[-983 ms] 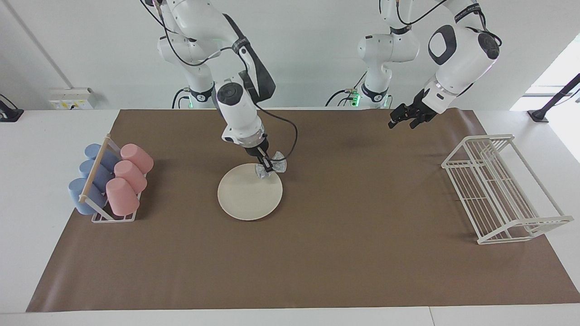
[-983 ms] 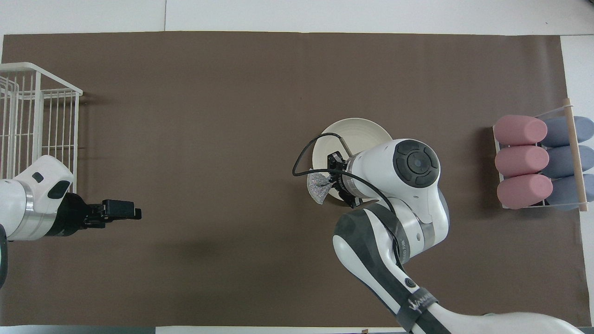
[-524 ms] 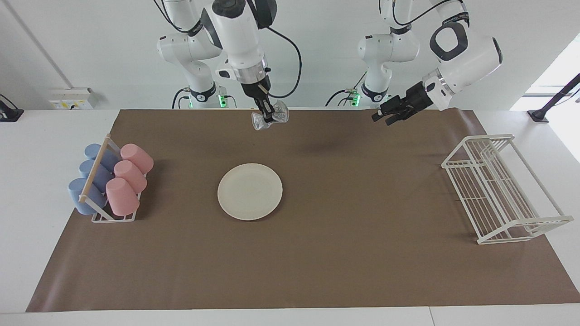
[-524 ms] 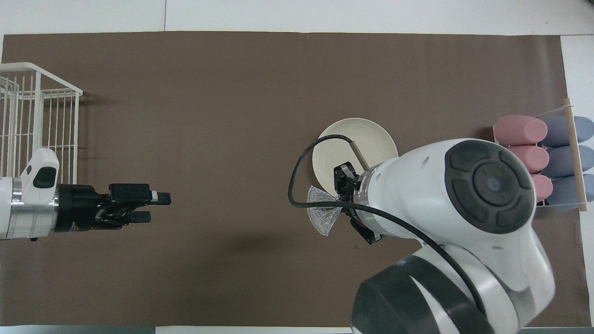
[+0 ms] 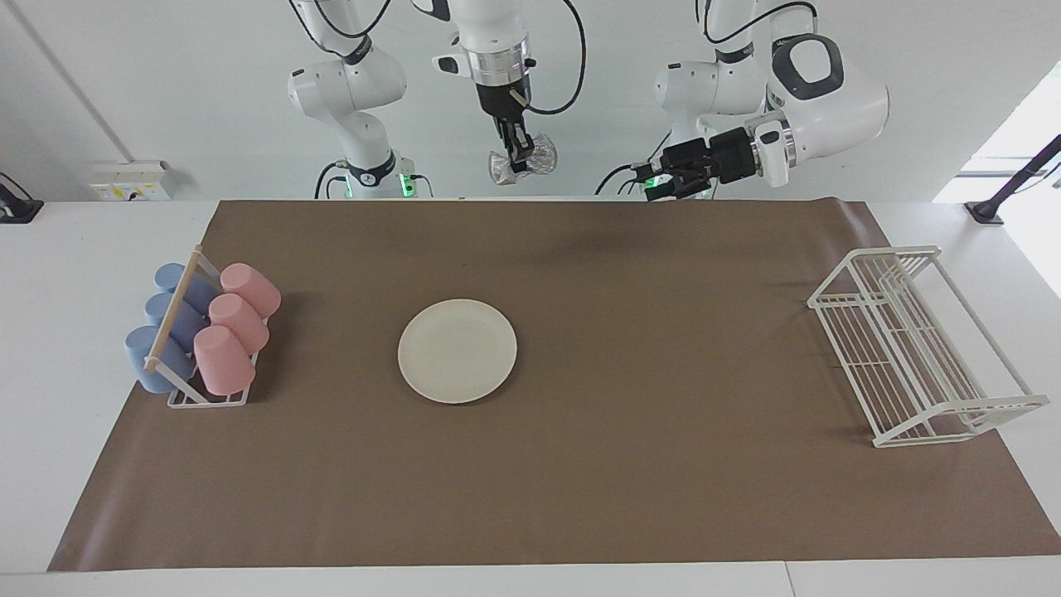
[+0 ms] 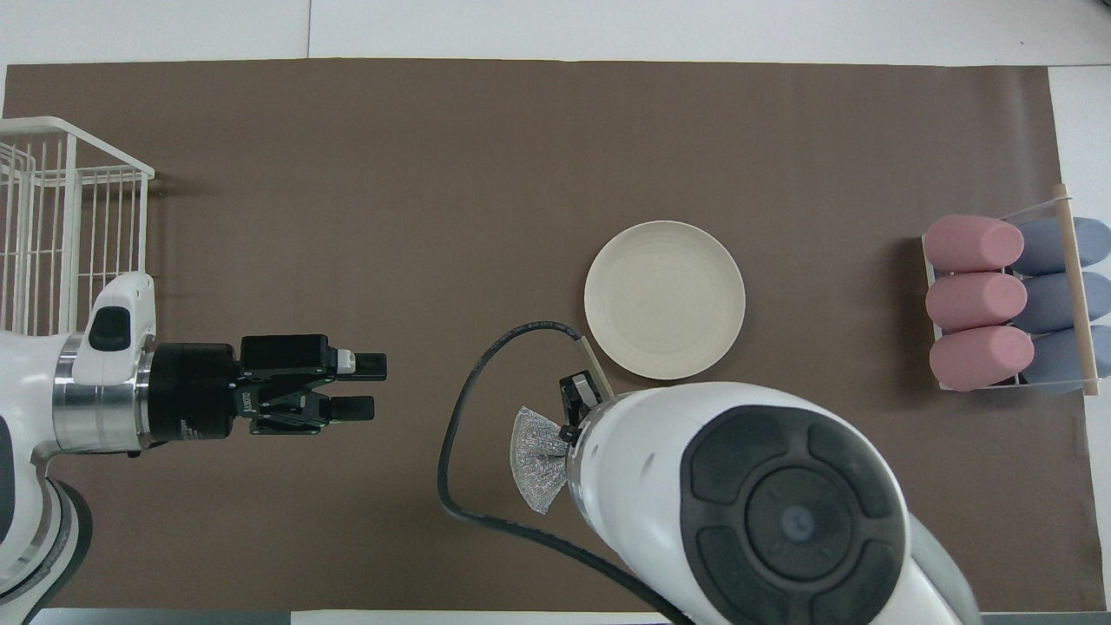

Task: Wipe plate with sponge
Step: 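Carry the scrubber toward the left gripper while the left gripper reaches out, then grasp the scrubber with the left gripper while the right gripper releases it, then withdraw the right gripper to rest while the left gripper carries the scrubber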

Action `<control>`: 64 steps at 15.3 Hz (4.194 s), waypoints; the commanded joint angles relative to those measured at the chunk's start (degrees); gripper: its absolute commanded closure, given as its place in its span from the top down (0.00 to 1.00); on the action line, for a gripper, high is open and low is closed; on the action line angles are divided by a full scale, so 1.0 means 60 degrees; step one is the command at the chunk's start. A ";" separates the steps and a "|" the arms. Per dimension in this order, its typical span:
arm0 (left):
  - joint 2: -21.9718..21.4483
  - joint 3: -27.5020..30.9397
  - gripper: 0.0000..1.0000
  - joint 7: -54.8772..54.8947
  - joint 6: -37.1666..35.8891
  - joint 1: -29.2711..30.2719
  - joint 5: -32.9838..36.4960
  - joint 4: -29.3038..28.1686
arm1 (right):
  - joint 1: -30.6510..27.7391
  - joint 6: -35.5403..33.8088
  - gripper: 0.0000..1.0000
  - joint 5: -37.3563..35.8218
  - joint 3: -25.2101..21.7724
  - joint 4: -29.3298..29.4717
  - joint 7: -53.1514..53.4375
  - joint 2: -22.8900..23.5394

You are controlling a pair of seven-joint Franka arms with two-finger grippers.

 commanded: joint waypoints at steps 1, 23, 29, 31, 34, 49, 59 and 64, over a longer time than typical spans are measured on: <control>-0.0175 0.0089 1.00 0.0184 -0.0117 -0.0472 -0.0684 -0.0095 | -0.0080 0.0073 0.00 -0.0232 0.0057 0.0196 0.0179 0.0156; -0.0541 -0.0233 0.00 -0.1456 0.2857 -0.3258 -0.1447 -0.0696 | -0.0197 0.0088 0.00 -0.0232 0.0057 0.0210 0.0120 0.0185; -0.0541 -0.0219 0.00 -0.1603 0.2813 -0.3213 -0.1447 -0.0696 | -0.0226 0.0088 0.83 -0.0493 -0.0016 0.0196 0.0047 0.0170; -0.0556 -0.0219 0.00 -0.1617 0.2798 -0.3198 -0.1447 -0.0696 | -0.0357 0.0102 1.00 -0.0977 -0.0016 0.0196 -0.0535 0.0170; -0.0541 -0.0204 0.00 -0.1778 0.2798 -0.3111 -0.1418 -0.0666 | -0.0869 -0.0059 1.00 -0.0979 -0.0031 0.0093 -0.3151 0.0141; -0.0103 -0.0218 0.00 -0.3038 0.1818 -0.1514 0.6735 -0.0302 | -0.4618 -0.0161 1.00 -0.1052 -0.0060 0.0196 -1.5446 0.0214; 0.1333 -0.0262 0.00 -0.3068 -0.0334 -0.1543 1.3180 0.1251 | -0.4892 -0.1773 1.00 -0.1960 -0.0904 0.1631 -1.8293 0.0976; 0.2781 -0.0262 0.00 -0.3433 -0.2339 -0.1983 1.5233 0.2861 | -0.2982 -0.2094 1.00 -0.1800 -0.3397 0.1676 -1.8250 0.0947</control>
